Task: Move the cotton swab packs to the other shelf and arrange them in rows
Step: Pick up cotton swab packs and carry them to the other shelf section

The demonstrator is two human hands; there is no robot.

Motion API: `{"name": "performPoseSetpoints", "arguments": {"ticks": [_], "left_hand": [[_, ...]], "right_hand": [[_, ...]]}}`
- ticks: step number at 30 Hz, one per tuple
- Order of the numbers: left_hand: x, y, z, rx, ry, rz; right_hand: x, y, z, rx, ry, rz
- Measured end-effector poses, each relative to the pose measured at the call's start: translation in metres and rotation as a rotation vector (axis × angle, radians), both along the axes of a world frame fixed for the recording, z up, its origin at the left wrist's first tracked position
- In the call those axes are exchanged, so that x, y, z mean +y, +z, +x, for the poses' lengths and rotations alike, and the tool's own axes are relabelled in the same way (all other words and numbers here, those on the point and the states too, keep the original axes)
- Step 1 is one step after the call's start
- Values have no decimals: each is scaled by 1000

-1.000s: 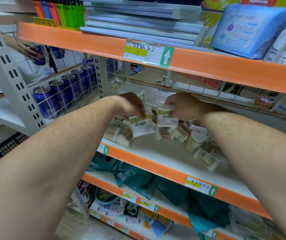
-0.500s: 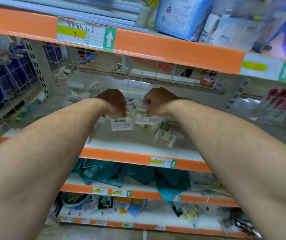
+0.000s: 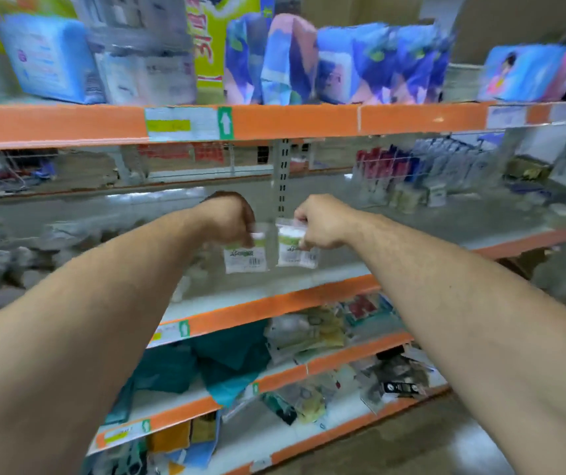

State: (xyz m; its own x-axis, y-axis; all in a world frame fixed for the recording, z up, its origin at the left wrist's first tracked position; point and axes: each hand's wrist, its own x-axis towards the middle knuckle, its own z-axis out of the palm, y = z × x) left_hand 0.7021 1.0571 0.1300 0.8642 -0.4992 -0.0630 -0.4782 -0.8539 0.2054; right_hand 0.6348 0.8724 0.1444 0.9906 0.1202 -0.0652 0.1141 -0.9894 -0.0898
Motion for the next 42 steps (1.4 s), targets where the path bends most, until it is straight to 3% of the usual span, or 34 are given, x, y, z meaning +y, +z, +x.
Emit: {"name": "performPoseSetpoints", "arguments": {"ticks": [10,17,32,42], "left_hand": [[-298,4,-68,-28,-394,12],[-439,-11,-92,3,-587,11],[-664,-22,23,8,-627,-93],[-720,-38,106,-34,-438,0]], "right_hand": [[-272,2,-133,-47,-404,22],[-397,-15,-180,-113,-625,68],[-599,-5,-92,-114,-674,5],[-694,-27,33,-68,-410,-27]]}}
